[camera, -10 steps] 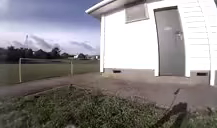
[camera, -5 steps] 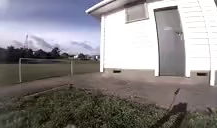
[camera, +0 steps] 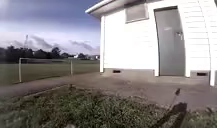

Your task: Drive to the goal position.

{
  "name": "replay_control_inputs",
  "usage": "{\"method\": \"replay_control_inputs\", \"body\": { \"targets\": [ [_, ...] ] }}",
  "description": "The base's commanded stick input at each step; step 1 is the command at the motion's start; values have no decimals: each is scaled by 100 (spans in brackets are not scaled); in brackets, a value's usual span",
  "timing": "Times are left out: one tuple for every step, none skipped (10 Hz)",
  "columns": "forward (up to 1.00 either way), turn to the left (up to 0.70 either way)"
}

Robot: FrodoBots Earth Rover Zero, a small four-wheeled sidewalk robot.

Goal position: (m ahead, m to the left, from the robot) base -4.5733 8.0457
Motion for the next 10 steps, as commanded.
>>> {"method": "replay_control_inputs", "body": {
  "targets": [
    [5,47],
    [4,70],
    [5,70],
    [5,70],
    [4,70],
    [5,70],
    [4,70],
    [5,70],
    [5,70],
    [4,70]
  ]
}}
